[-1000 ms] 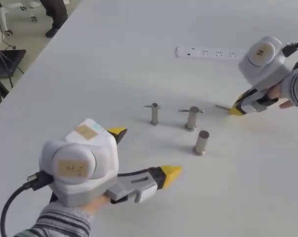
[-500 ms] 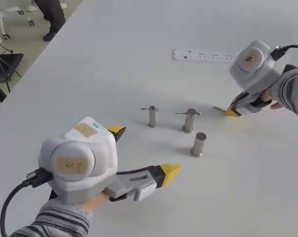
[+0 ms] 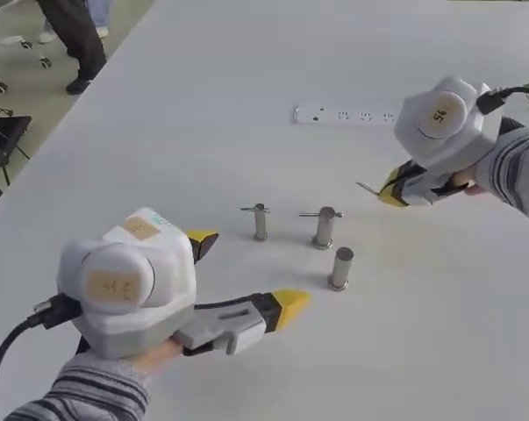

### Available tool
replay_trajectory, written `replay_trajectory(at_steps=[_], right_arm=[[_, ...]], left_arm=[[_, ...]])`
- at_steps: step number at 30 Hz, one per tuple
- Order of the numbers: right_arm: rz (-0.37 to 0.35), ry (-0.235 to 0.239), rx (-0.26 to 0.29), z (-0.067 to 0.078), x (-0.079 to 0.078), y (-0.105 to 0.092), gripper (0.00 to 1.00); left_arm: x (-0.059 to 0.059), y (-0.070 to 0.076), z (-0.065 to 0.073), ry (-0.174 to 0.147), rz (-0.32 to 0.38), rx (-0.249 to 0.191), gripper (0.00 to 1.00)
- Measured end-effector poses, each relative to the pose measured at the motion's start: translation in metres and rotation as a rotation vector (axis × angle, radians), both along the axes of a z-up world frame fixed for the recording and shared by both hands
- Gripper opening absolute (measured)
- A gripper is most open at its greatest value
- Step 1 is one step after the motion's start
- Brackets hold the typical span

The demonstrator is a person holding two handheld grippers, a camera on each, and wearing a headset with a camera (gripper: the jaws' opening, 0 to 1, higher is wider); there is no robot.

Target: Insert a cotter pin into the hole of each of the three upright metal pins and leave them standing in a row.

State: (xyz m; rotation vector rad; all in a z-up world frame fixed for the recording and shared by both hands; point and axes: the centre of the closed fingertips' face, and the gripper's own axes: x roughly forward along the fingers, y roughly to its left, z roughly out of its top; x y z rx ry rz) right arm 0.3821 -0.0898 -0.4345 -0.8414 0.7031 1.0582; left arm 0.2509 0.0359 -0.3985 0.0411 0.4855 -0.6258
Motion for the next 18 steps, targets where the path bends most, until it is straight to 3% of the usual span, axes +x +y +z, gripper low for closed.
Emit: replay_trajectory(at_steps=[6,13,17,18], right_arm=[[0.026,-0.027,0.042,0.014,-0.008,0.010,0.00],[0.073,-0.074,0.084,0.033,-0.031,0.025,0.00],[0.102,-0.087,0.096,0.038,-0.046,0.031,0.00],[0.115,-0.087,0.104,0.040,-0.051,0.035,0.00]], left_arm=[[0.008,-0.001,0.011,-0.020,-0.001,-0.016,0.69],[0.016,-0.003,0.015,0.005,-0.017,0.002,0.59],[0.018,-0.010,0.019,0.030,-0.021,-0.061,0.53],[0.017,-0.014,0.021,0.053,-0.015,-0.110,0.52]])
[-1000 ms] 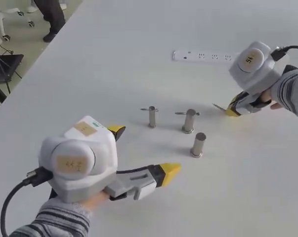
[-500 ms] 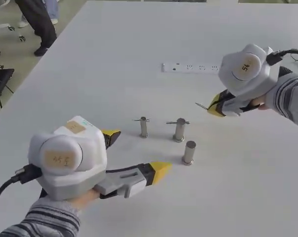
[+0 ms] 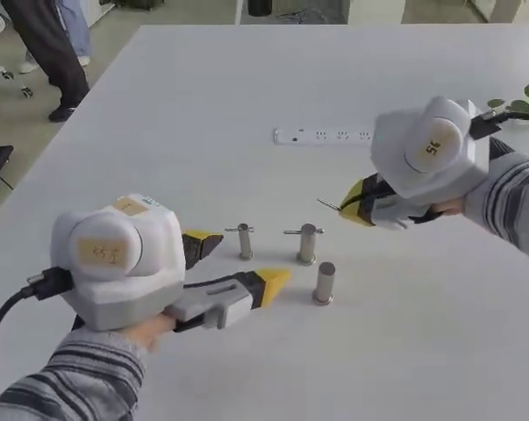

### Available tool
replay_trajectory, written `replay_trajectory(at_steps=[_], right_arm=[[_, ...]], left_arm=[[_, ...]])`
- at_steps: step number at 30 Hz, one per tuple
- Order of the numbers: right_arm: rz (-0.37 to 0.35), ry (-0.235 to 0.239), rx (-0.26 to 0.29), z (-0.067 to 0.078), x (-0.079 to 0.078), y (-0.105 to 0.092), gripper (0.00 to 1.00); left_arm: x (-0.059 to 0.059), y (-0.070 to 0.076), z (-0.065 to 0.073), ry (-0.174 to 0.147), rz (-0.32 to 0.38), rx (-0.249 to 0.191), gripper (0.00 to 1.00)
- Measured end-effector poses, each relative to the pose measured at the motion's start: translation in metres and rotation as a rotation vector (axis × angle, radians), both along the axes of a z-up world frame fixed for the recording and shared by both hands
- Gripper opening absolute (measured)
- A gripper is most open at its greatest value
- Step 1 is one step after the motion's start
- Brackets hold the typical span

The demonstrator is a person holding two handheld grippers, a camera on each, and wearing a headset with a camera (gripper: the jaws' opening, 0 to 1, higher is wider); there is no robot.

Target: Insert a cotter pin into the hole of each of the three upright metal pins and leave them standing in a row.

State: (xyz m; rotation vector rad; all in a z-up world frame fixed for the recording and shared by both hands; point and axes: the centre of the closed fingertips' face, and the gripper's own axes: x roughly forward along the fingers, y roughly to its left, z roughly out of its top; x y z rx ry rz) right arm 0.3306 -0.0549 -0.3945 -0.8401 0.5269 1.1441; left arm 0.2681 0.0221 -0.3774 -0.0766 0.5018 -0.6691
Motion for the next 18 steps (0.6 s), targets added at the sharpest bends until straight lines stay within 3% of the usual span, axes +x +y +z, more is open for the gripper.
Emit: replay_trajectory(at_steps=[2,7,12,18], right_arm=[[0.035,-0.011,-0.001,0.002,-0.009,0.005,0.00],[0.089,-0.032,0.003,0.004,-0.021,0.014,0.00],[0.135,-0.058,-0.004,0.005,-0.033,0.020,0.00],[0.217,-0.119,-0.007,0.009,-0.046,0.028,0.00]], left_arm=[[0.002,-0.002,0.002,0.012,0.008,-0.032,0.50],[0.001,-0.008,0.004,0.020,-0.011,-0.034,0.44],[0.000,-0.014,0.004,0.054,-0.022,-0.057,0.31],[0.001,-0.019,0.006,0.072,-0.026,-0.079,0.22]])
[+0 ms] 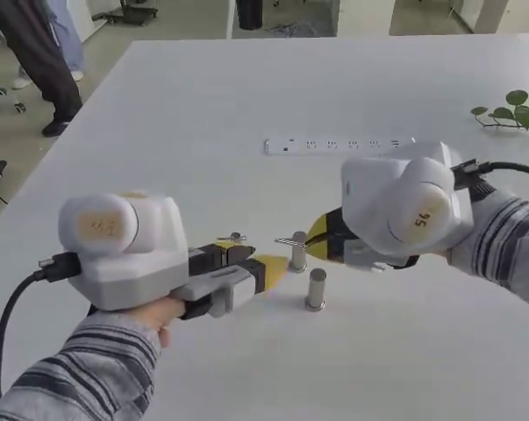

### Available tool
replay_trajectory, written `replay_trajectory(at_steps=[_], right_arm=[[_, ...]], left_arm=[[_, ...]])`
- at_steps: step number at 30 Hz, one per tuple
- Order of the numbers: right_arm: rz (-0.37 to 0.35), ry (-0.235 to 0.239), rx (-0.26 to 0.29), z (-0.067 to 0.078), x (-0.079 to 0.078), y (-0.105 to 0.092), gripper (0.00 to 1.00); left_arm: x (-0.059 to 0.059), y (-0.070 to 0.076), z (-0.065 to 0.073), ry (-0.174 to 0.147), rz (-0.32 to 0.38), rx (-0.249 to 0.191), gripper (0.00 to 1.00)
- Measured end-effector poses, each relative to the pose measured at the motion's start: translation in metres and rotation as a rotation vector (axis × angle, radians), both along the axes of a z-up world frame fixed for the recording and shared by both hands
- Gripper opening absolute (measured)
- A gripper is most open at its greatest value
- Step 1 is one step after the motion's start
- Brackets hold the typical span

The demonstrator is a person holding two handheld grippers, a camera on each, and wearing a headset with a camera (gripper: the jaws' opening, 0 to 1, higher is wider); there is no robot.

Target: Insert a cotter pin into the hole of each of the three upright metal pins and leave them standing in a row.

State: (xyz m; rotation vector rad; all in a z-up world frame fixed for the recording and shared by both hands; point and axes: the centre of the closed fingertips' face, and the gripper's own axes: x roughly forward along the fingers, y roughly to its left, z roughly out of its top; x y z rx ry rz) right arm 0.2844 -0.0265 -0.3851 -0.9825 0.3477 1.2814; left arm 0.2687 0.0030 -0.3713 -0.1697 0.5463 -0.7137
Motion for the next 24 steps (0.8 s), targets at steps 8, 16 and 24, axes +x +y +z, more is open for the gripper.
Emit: replay_trajectory(at_steps=[8,16,24], right_arm=[[0.067,-0.046,-0.007,0.006,-0.011,0.007,0.00],[0.085,-0.056,-0.011,0.007,-0.013,0.009,0.00],[0.077,-0.036,0.009,0.009,-0.014,0.010,0.00]], left_arm=[[-0.002,-0.008,0.003,0.044,0.000,-0.056,0.14],[-0.004,-0.012,0.007,0.072,0.004,-0.108,0.06],[-0.003,-0.014,0.007,0.086,0.009,-0.133,0.00]])
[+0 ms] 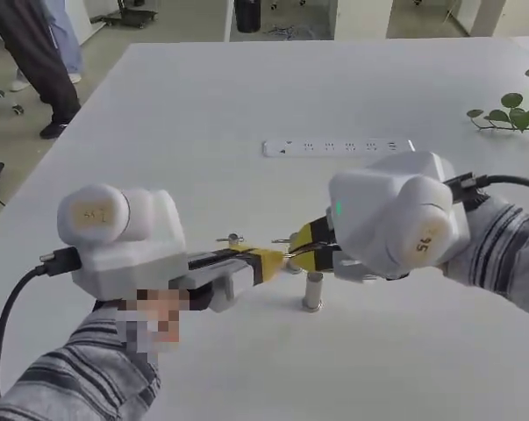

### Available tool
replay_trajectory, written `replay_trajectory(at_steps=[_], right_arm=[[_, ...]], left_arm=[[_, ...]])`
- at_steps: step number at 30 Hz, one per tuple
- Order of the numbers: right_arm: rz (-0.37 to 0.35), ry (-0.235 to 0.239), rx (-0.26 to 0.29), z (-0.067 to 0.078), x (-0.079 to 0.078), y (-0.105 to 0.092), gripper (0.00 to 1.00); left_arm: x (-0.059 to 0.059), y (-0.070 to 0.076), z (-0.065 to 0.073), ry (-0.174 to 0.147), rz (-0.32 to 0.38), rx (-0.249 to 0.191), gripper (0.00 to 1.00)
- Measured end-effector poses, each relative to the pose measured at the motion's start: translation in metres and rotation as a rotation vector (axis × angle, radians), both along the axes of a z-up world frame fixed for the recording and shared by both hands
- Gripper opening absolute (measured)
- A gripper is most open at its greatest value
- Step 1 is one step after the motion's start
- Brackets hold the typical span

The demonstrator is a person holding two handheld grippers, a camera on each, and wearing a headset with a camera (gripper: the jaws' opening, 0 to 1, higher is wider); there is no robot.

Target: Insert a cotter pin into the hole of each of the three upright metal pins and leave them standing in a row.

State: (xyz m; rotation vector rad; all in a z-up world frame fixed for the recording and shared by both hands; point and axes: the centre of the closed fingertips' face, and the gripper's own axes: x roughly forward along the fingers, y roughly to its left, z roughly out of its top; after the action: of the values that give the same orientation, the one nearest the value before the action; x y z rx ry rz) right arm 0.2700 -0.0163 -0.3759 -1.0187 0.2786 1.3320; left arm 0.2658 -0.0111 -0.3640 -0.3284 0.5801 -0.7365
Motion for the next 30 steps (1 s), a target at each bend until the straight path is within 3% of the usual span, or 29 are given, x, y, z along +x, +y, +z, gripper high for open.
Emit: replay_trajectory(at_steps=[3,6,8,12,15,20,21,25,30], right_arm=[[0.004,-0.006,-0.007,0.000,-0.001,-0.001,0.00],[-0.009,0.025,-0.006,-0.002,-0.003,-0.002,0.00],[-0.016,0.035,-0.002,-0.002,-0.002,-0.002,0.00],[-0.051,0.088,0.022,-0.002,-0.003,-0.003,0.00],[-0.083,0.123,0.042,-0.004,-0.003,-0.004,0.00],[-0.196,0.290,0.145,-0.006,-0.006,-0.006,0.00],[-0.253,0.339,0.178,-0.006,-0.004,-0.009,0.00],[-0.331,0.518,0.284,-0.003,-0.010,-0.011,0.05],[-0.355,0.650,0.357,-0.003,-0.017,-0.016,0.10]], left_arm=[[0.000,-0.001,-0.001,0.013,0.001,-0.013,0.00],[-0.003,-0.002,-0.002,0.021,-0.012,-0.021,0.00],[-0.004,-0.003,-0.002,-0.006,-0.019,-0.010,0.00],[-0.004,-0.002,-0.001,-0.001,-0.023,-0.017,0.00],[-0.005,-0.001,0.000,-0.023,-0.035,-0.006,0.00],[-0.007,0.002,-0.001,-0.069,-0.071,0.045,0.00],[-0.007,0.003,-0.001,-0.072,-0.071,0.044,0.00],[-0.009,0.008,-0.002,-0.086,-0.082,0.059,0.00],[-0.015,0.008,-0.001,-0.125,-0.122,0.066,0.00]])
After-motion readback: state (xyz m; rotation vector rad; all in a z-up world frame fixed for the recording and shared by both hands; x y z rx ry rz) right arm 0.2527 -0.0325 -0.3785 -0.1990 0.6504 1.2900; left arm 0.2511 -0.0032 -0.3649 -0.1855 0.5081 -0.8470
